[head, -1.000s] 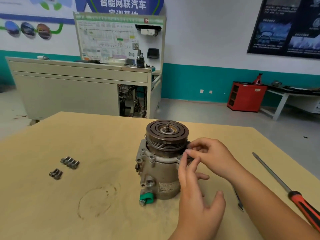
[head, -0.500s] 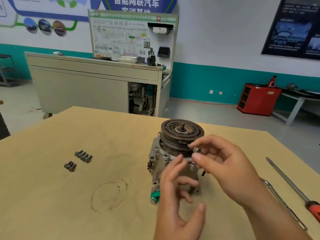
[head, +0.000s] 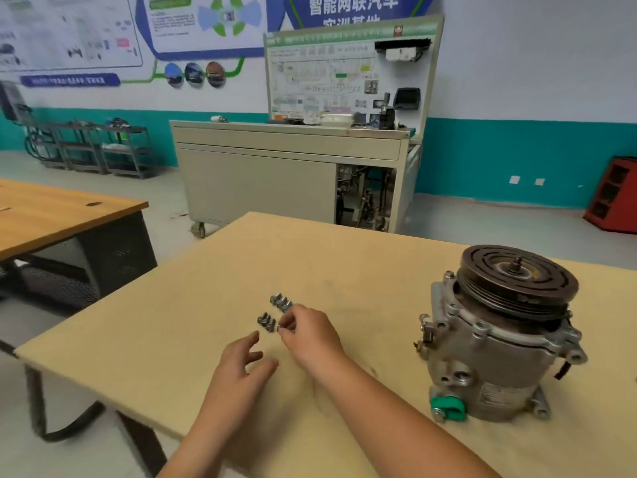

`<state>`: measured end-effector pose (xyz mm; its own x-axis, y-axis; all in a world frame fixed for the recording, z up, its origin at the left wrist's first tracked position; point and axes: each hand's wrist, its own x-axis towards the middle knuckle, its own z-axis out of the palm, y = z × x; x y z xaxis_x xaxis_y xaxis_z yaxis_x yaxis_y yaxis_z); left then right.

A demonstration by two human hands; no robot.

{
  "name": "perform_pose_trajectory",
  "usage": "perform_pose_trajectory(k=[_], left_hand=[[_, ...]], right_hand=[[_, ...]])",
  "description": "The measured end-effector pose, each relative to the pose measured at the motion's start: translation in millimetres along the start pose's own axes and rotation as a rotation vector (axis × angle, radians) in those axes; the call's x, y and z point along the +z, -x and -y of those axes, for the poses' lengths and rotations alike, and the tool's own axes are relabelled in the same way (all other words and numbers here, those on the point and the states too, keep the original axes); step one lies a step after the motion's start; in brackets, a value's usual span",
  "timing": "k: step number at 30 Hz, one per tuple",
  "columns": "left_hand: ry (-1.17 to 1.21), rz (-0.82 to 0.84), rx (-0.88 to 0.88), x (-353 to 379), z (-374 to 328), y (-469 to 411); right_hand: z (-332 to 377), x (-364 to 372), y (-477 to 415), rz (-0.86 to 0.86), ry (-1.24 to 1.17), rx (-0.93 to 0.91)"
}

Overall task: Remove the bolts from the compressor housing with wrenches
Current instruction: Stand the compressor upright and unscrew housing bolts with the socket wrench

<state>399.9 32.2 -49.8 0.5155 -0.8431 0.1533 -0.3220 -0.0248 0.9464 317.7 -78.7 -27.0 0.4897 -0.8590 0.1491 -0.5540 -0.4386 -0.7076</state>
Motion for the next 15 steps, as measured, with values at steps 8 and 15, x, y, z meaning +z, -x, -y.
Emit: perform_pose_trajectory(k=[8, 15], left_hand=[[0.013, 0.112, -0.048, 0.8, -2.7, -10.3], [0.293, 0.04, 0.273, 37.5, -39.2, 23.0]], right_hand=[[-13.3, 17.3, -26.0, 0.046, 0.094, 0.038], [5.0, -41.0, 38.0, -0.177, -0.207, -0.163]])
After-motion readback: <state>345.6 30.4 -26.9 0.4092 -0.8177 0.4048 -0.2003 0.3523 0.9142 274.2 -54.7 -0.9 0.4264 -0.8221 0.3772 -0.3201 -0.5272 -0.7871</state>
